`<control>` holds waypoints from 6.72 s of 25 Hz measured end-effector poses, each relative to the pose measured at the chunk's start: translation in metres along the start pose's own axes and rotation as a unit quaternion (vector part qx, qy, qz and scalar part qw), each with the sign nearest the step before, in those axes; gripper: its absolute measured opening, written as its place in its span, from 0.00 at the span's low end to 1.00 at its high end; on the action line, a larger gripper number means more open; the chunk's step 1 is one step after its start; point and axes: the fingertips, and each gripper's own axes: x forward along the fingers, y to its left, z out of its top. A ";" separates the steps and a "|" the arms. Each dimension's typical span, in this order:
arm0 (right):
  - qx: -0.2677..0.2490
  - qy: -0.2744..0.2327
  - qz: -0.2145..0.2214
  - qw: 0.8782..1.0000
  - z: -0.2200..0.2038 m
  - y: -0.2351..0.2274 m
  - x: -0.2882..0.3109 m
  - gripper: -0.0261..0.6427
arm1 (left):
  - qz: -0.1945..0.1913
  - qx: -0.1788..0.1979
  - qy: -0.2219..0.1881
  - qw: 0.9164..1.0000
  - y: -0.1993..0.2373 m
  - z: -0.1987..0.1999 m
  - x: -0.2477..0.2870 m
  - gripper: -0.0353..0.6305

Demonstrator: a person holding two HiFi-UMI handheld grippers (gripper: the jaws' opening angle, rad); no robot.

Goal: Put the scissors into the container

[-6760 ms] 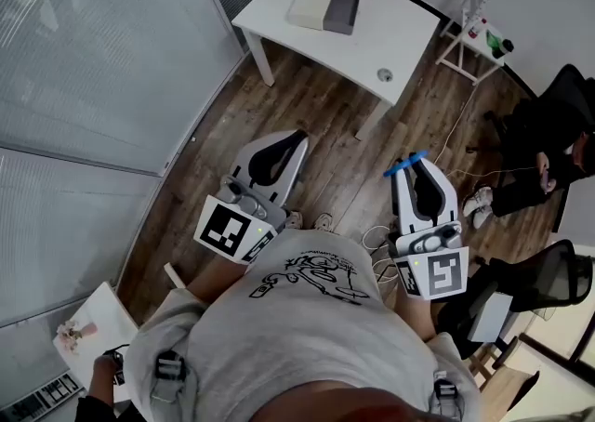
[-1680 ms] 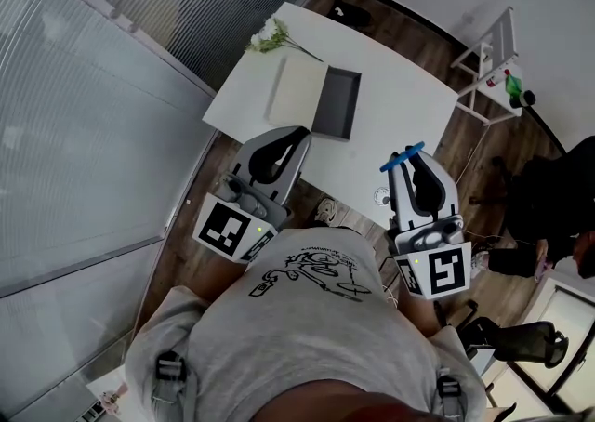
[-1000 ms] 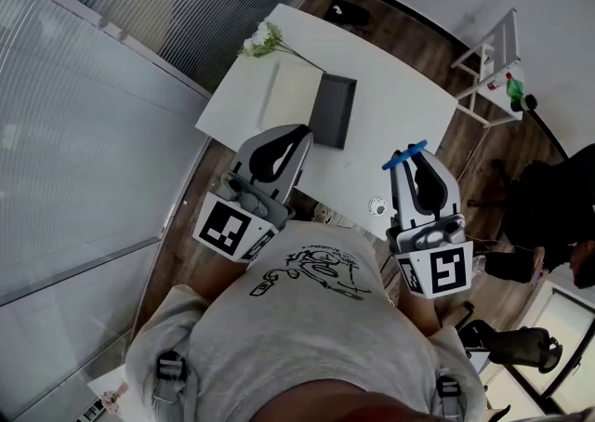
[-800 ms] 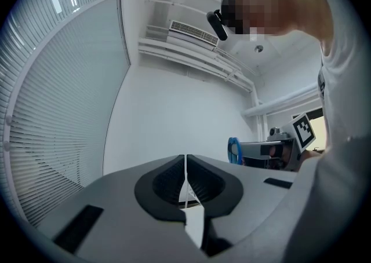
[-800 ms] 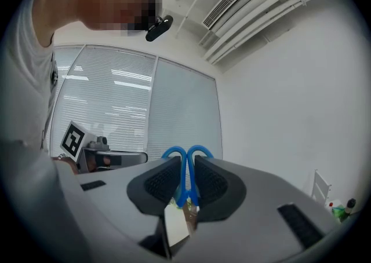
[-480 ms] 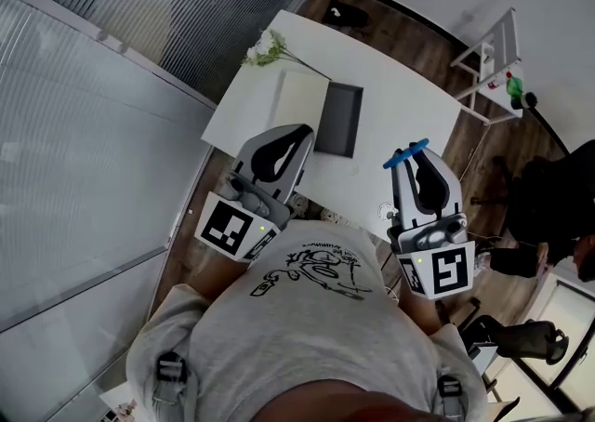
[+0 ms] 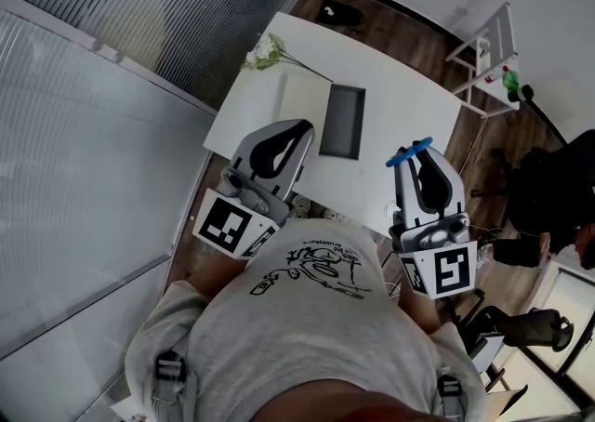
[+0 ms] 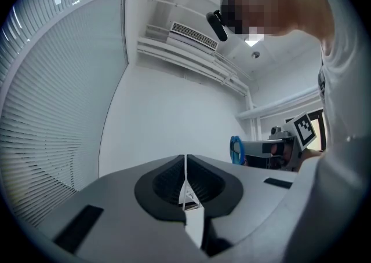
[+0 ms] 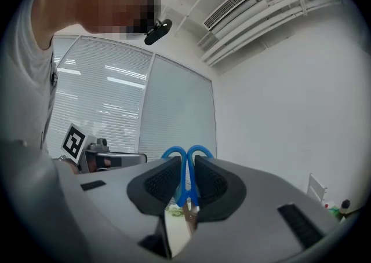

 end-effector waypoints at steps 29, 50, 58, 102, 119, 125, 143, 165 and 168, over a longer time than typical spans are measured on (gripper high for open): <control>0.035 0.044 0.003 0.998 -0.026 -0.010 -0.003 0.16 | 0.008 -0.023 0.044 0.999 -0.005 -0.025 0.003 0.09; 0.056 0.109 0.003 0.992 -0.101 -0.018 0.056 0.16 | -0.001 -0.029 0.057 0.998 0.021 -0.050 0.002 0.09; 0.068 0.154 -0.002 0.986 -0.147 -0.027 0.079 0.16 | -0.003 -0.027 0.056 0.998 0.029 -0.052 0.003 0.09; 0.155 0.369 -0.038 0.916 -0.401 -0.051 0.154 0.16 | 0.020 -0.038 0.069 0.997 0.053 -0.070 -0.009 0.09; 0.172 0.431 -0.075 0.882 -0.449 -0.061 0.170 0.16 | 0.028 -0.047 0.073 0.996 0.059 -0.075 -0.017 0.09; 0.184 0.447 -0.087 0.871 -0.466 -0.062 0.172 0.16 | 0.031 -0.051 0.073 0.996 0.061 -0.077 -0.022 0.09; 0.196 0.478 -0.108 0.849 -0.498 -0.061 0.171 0.17 | 0.041 -0.062 0.080 0.994 0.063 -0.080 -0.032 0.09; 0.191 0.459 -0.105 0.861 -0.484 -0.060 0.174 0.21 | 0.043 -0.053 0.076 0.995 0.056 -0.073 -0.036 0.09; 0.196 0.451 -0.102 0.865 -0.476 -0.060 0.174 0.21 | 0.040 -0.050 0.074 0.995 0.053 -0.071 -0.034 0.09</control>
